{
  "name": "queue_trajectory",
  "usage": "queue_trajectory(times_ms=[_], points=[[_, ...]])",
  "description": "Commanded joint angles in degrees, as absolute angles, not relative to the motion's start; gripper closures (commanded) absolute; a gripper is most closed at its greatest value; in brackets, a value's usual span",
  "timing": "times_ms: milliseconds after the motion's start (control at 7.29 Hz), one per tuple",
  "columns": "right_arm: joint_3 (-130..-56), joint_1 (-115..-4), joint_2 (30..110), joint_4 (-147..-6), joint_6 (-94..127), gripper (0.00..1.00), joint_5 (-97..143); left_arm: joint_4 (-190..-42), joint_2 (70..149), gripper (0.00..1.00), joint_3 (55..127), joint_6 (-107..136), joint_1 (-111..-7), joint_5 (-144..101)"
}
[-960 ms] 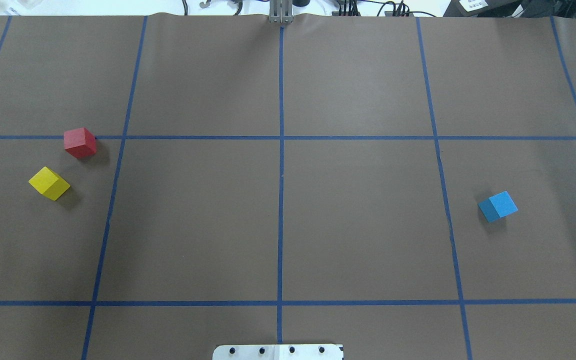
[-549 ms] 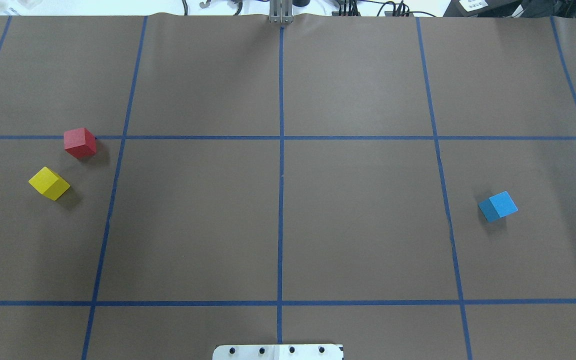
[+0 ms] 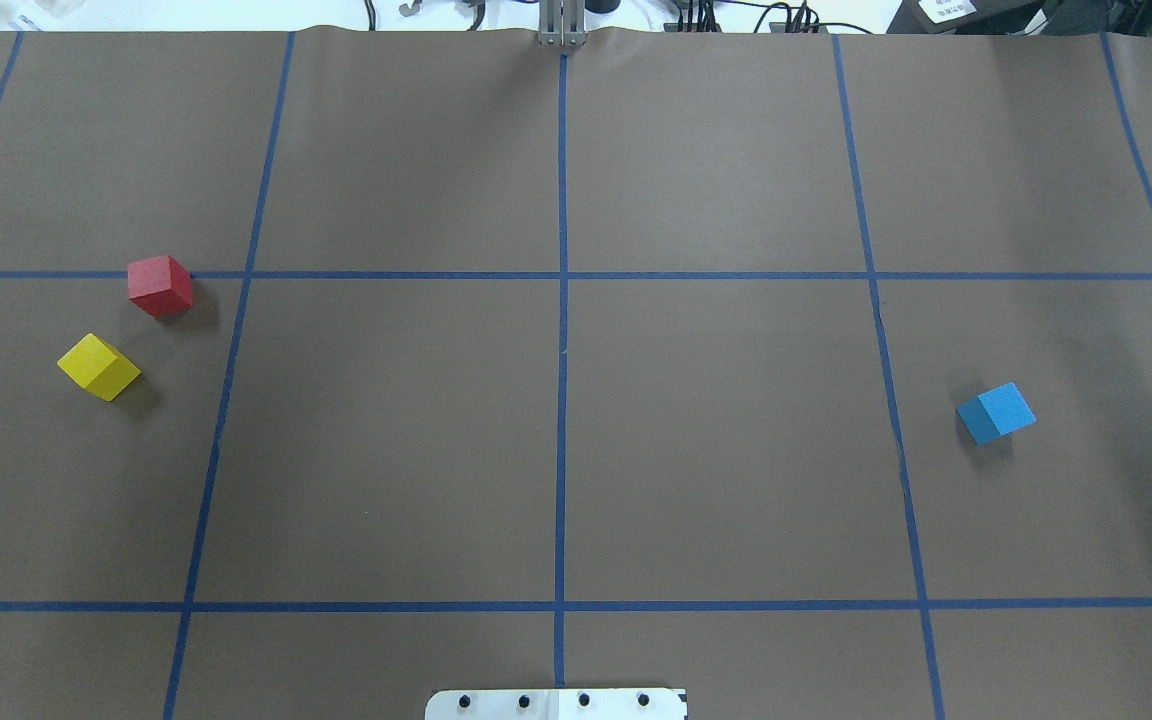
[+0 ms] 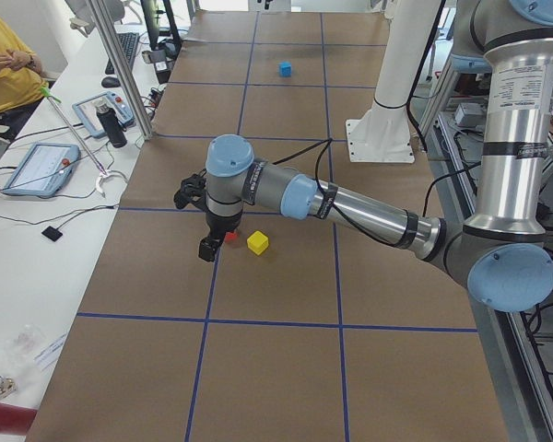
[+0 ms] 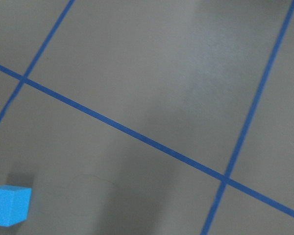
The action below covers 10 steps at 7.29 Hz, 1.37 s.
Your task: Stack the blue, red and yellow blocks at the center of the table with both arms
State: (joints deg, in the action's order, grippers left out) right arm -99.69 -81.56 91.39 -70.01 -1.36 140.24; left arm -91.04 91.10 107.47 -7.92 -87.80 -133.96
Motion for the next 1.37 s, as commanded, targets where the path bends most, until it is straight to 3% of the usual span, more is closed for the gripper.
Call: queue_trajectory(times_ms=[0,549,1235], points=[[-100.55,-70.98,91.23,-57.98,21.86,0.00,138.53,-91.14,91.14,0.00,107.49,-7.91,-87.80,-133.95],[-102.83,-54.96,92.98,-56.34,33.83,0.00,125.53,-91.14,91.14,0.00,107.84,-7.91,-87.80,-133.95],[-102.31,-48.79,96.68,-55.72,36.38,0.00,123.93,-91.23,91.14,0.00,108.02,-7.91,-87.80,-134.03]])
